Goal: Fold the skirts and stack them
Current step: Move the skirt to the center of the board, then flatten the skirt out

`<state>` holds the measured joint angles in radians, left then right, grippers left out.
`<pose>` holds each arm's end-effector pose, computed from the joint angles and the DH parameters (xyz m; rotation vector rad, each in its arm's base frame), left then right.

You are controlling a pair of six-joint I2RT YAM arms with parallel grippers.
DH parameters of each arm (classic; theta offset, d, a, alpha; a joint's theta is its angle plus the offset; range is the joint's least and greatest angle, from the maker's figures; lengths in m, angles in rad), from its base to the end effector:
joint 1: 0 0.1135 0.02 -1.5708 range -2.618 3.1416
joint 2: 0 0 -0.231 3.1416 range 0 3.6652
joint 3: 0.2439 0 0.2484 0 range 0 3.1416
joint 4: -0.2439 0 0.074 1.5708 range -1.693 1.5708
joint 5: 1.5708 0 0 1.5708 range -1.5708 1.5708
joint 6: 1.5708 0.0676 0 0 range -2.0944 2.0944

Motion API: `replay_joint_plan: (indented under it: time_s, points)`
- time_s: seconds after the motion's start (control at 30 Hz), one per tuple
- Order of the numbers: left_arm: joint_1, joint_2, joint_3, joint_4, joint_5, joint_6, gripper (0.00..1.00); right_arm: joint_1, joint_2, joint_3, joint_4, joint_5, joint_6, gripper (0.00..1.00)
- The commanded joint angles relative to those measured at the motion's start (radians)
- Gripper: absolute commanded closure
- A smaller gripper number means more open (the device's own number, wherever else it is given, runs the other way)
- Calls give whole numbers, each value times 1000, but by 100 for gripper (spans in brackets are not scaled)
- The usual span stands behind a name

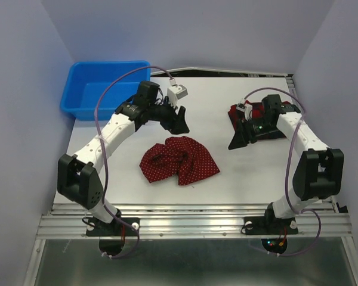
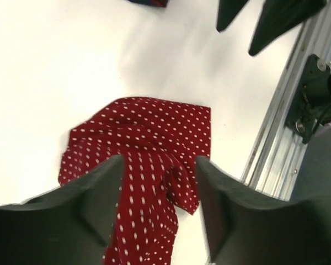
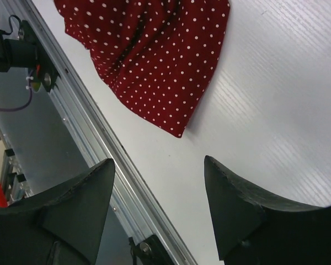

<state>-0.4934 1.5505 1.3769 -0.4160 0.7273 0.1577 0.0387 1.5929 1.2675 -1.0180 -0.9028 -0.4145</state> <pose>0.3016 -0.2132 0.2927 1.0778 1.8561 -0.9769 0.2965 0.0646 0.2113 -0.7034 2.4287 1.1485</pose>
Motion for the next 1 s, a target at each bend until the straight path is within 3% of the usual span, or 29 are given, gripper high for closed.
replay_joint_plan:
  time_s: [0.0,0.13,0.27,0.4,0.6,0.77,0.97]
  points:
    - [65,36,86,45,-19,-82,28,55,-53,-20,61,-15,2,29]
    - [183,4,88,19,7,-37,28,186,-126,-81,120,63,46,28]
    - [236,-84,51,-147,-11,196,28,351,-200,-189,257,177,68,28]
    - [285,-179,-126,-240,-6,255,28,533,-188,-270,404,335,48,25]
    - [315,-216,-269,-264,-34,244,28,875,-128,-367,663,648,19,16]
    - [332,-221,-276,-256,-39,220,28,983,-73,-372,800,850,-24,18]
    - [363,-201,-269,-256,-22,200,28,1121,-27,-384,886,955,-75,24]
